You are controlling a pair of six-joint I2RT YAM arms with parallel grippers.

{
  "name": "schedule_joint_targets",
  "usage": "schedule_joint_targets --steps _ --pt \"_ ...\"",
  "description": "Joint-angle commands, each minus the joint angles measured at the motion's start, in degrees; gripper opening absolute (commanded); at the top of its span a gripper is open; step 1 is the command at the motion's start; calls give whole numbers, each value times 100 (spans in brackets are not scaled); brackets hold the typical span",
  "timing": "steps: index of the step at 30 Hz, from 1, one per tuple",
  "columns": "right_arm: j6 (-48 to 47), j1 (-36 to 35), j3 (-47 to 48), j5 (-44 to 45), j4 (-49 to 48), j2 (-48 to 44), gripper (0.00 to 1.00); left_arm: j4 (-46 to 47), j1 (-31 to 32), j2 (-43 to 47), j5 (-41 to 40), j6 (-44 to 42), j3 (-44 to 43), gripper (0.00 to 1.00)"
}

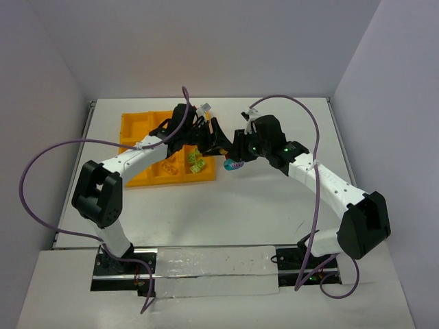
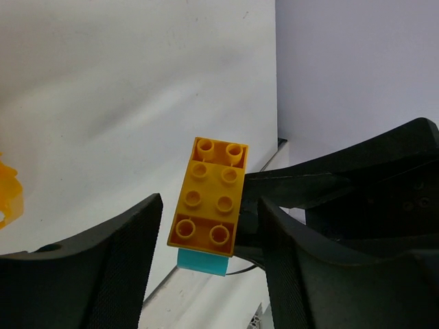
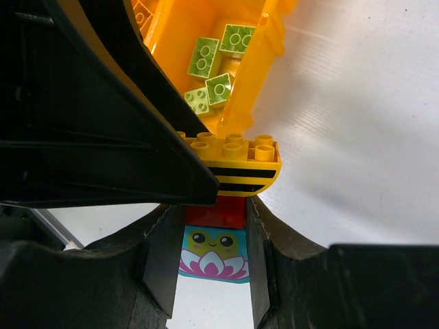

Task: Sort the legos into containers by color

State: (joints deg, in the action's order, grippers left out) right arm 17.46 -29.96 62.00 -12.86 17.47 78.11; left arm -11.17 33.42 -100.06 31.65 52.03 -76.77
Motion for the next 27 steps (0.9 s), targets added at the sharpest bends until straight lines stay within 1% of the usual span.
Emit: schedule_joint_targets --steps 1,2,4,6,7,9,10,11,12,13,14,15,16,17,18,24,26,27 --pt "-98 -63 243 -15 -200 -204 12 405 86 -40 337 106 -106 60" --pt "-101 -63 243 -7 -201 -198 12 414 86 -40 362 106 -101 55" --pt "-85 -71 244 -15 -209 -180 12 423 86 -48 394 106 -101 49" --pt "-85 -71 251 -15 -202 -158 12 431 86 -48 388 100 -101 39" --pt "-85 -71 258 -15 -197 -152 13 431 86 -52 389 91 -101 30" --pt "-85 -71 269 -15 -191 -137 15 413 86 -57 395 71 -101 8" --pt "-88 -71 269 -15 -182 -129 17 393 86 -60 388 52 -101 1" --pt "-94 -71 272 -15 -165 -129 20 385 86 -60 377 33 -98 0" --pt "-97 -71 281 -12 -162 -126 26 379 86 -46 374 22 -90 0" --pt "-103 -71 297 -6 -145 -117 38 373 86 -31 349 4 -78 0" --pt "-101 -71 330 -3 -105 -114 56 340 86 -5 281 -15 -67 0" --pt "-97 -71 357 6 -50 -123 65 273 86 22 195 -38 -72 0" --pt "-91 -71 381 11 -3 -139 71 220 86 39 121 -65 -78 0" --pt "-85 -71 402 16 37 -177 73 173 83 49 53 -104 -88 0" --pt "-86 -71 427 30 83 -235 78 96 77 75 -37 -150 -103 0" --pt "-37 -61 475 357 376 -817 80 -250 30 285 -594 -335 -256 0" --pt "47 -36 366 504 424 -938 76 -290 -2 385 -863 -351 -242 0" --pt "100 -10 322 548 433 -991 72 -325 -20 532 -987 -342 -241 0"
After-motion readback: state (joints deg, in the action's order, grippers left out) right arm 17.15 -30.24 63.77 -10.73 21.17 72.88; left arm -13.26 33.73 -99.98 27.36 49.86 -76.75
